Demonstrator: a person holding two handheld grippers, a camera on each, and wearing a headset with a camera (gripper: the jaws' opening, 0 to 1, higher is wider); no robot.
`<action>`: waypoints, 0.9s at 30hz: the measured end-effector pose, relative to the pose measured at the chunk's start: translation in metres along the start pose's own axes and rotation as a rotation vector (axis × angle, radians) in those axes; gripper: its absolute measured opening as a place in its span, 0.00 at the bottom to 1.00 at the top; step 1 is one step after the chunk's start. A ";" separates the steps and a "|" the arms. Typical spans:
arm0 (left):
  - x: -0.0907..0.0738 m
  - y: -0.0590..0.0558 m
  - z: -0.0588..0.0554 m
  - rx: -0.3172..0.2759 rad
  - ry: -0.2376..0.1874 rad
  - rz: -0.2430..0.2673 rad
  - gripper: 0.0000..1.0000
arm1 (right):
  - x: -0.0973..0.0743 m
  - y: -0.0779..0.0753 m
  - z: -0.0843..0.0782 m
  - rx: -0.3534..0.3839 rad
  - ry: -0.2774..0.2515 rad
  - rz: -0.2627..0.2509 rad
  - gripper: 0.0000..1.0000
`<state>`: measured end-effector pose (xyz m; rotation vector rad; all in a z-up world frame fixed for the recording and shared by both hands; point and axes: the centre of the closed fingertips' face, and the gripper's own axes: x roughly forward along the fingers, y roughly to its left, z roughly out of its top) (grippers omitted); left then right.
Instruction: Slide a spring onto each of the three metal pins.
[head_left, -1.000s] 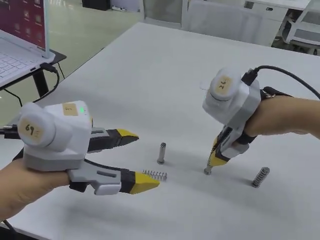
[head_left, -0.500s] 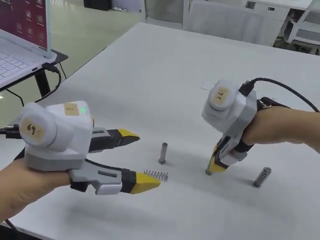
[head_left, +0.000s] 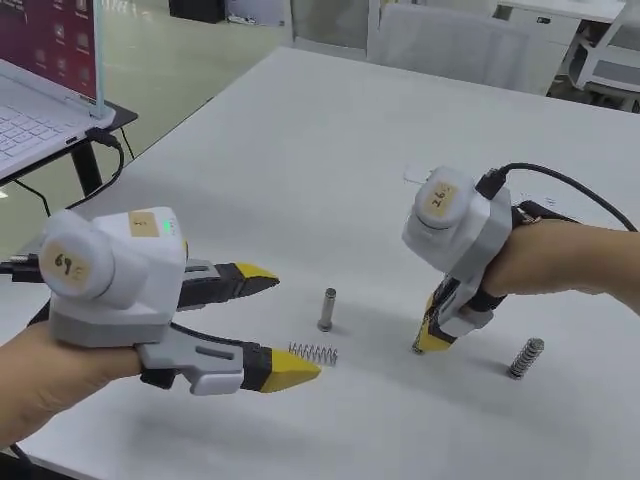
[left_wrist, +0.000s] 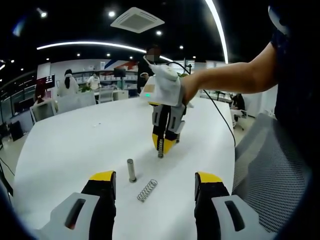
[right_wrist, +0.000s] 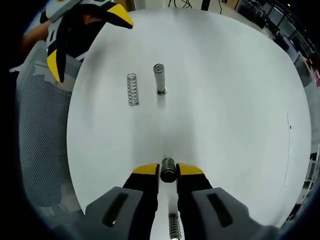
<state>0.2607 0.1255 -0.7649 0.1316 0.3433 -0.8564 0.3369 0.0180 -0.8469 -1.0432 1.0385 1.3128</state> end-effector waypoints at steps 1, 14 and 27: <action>0.000 0.000 0.000 0.000 0.000 0.000 0.59 | 0.000 0.000 0.000 0.002 -0.002 0.001 0.12; -0.001 -0.001 -0.001 0.004 0.003 -0.001 0.59 | -0.012 -0.002 0.008 0.012 -0.044 -0.030 0.20; -0.002 -0.002 -0.001 0.010 0.005 0.000 0.58 | -0.028 0.004 0.030 -0.033 -0.086 -0.058 0.21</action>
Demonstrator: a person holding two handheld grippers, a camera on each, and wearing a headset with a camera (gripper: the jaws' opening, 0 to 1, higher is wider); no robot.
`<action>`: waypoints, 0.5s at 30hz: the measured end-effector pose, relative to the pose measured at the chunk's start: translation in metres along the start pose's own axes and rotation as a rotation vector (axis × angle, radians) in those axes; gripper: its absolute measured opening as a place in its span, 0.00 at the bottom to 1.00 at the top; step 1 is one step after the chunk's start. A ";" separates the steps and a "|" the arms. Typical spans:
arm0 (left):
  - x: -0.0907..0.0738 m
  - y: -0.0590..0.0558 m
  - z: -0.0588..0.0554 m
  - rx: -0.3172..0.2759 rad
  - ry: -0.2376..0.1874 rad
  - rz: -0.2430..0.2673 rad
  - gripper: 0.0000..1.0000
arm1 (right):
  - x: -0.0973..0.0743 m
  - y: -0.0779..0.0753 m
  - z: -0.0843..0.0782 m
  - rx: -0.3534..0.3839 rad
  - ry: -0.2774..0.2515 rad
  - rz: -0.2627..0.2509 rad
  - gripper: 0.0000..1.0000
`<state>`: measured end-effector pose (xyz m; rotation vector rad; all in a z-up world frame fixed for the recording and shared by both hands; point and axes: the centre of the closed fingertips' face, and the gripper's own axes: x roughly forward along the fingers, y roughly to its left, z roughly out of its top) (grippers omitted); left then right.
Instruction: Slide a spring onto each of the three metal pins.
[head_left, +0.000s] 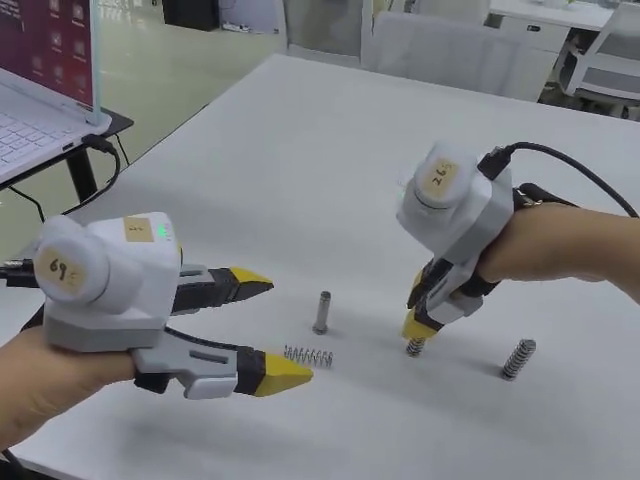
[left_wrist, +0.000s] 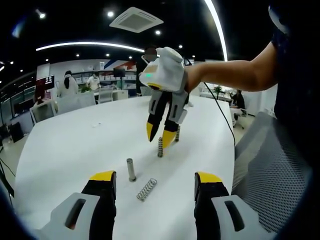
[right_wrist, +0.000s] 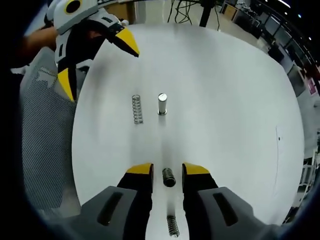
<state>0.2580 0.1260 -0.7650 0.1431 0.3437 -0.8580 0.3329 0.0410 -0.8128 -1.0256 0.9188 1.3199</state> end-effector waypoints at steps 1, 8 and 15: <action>0.000 0.000 0.000 0.001 -0.001 0.000 0.58 | -0.001 0.001 0.001 -0.004 -0.001 -0.001 0.21; -0.002 0.000 0.001 0.006 -0.005 0.004 0.58 | -0.004 0.011 0.015 -0.036 -0.011 0.007 0.21; -0.006 0.000 0.000 0.004 -0.006 0.008 0.58 | -0.001 0.024 0.029 -0.060 -0.022 0.032 0.21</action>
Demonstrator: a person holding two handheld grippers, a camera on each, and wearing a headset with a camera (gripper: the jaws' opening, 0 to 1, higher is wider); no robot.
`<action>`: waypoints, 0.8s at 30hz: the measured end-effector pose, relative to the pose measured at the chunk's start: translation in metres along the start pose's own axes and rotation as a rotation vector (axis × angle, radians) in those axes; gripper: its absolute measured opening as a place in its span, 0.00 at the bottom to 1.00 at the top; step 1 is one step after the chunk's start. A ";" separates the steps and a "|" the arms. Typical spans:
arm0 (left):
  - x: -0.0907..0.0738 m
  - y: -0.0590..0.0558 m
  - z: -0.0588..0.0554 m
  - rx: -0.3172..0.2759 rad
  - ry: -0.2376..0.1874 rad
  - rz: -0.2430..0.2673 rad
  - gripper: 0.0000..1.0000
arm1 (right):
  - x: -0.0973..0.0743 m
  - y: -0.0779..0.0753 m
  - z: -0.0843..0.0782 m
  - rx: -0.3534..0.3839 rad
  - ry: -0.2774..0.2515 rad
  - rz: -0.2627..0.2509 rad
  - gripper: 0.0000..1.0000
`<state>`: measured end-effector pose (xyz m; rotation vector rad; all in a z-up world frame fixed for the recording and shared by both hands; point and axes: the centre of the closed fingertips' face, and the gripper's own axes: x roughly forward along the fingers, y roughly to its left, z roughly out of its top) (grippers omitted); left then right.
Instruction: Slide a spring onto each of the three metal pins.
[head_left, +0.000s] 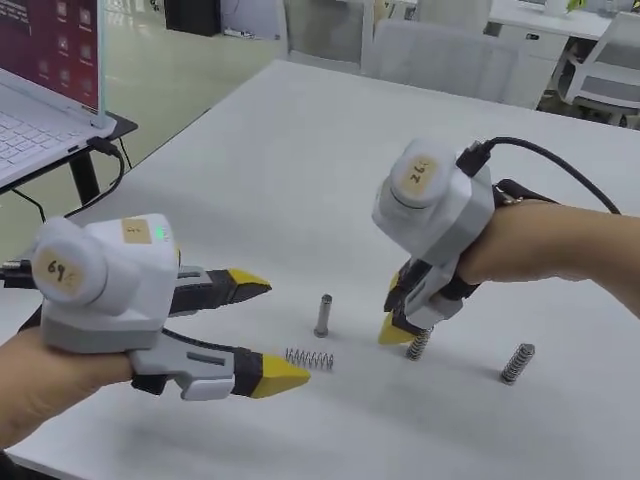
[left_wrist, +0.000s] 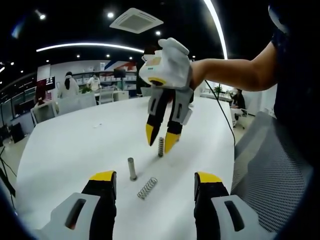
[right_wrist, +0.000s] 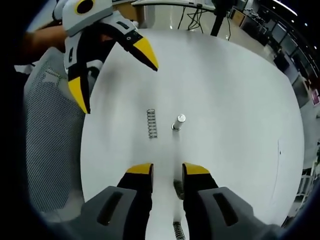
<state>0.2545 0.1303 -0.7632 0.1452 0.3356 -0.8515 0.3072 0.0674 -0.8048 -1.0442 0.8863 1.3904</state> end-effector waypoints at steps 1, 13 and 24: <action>0.000 0.000 0.000 0.000 0.001 0.000 0.58 | 0.001 0.002 0.002 -0.005 -0.001 0.002 0.21; -0.005 0.002 -0.005 -0.005 0.004 0.007 0.58 | 0.019 0.019 0.024 -0.039 -0.014 0.046 0.20; -0.006 0.001 -0.009 -0.015 0.008 0.006 0.57 | 0.035 0.026 0.039 -0.065 -0.031 0.067 0.18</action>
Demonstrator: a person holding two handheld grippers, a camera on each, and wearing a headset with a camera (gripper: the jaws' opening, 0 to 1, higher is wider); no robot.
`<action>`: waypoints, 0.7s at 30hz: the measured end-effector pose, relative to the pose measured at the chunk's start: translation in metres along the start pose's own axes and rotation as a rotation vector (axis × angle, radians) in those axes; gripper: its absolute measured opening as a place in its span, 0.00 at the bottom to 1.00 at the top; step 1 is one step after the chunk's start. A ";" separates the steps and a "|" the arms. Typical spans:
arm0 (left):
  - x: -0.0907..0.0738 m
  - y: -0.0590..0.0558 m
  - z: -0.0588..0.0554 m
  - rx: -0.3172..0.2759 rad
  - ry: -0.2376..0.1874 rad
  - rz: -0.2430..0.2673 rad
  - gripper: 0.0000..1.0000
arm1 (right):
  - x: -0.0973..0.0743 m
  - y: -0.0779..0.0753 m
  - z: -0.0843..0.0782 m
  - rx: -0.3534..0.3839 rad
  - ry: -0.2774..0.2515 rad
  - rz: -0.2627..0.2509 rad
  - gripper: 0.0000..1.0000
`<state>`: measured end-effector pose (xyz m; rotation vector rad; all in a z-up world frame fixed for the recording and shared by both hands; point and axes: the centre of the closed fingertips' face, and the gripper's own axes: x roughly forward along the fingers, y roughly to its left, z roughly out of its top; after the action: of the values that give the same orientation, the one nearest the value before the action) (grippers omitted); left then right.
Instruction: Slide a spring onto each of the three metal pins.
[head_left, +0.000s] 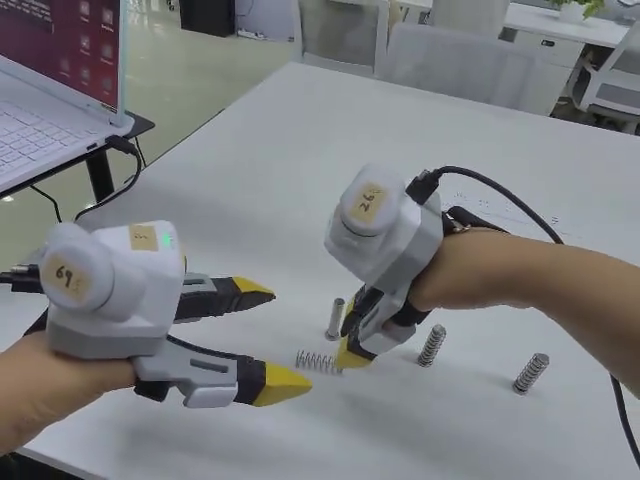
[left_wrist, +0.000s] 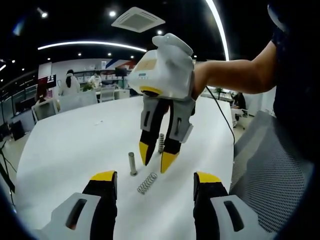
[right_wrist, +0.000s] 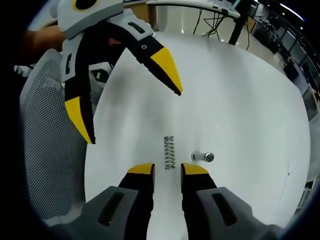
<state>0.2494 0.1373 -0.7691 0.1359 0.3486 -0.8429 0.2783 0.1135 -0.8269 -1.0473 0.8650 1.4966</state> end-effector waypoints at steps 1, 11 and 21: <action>0.000 0.000 0.000 0.000 0.001 0.000 0.57 | 0.001 0.000 0.000 0.000 0.001 0.001 0.18; -0.003 0.000 -0.003 -0.004 0.011 0.005 0.56 | 0.017 -0.003 0.003 -0.010 0.005 0.015 0.18; -0.004 -0.001 -0.007 -0.009 0.016 0.005 0.55 | 0.031 -0.004 0.000 -0.010 0.023 0.024 0.17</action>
<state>0.2442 0.1414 -0.7741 0.1349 0.3673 -0.8356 0.2807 0.1248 -0.8555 -1.0667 0.8896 1.5126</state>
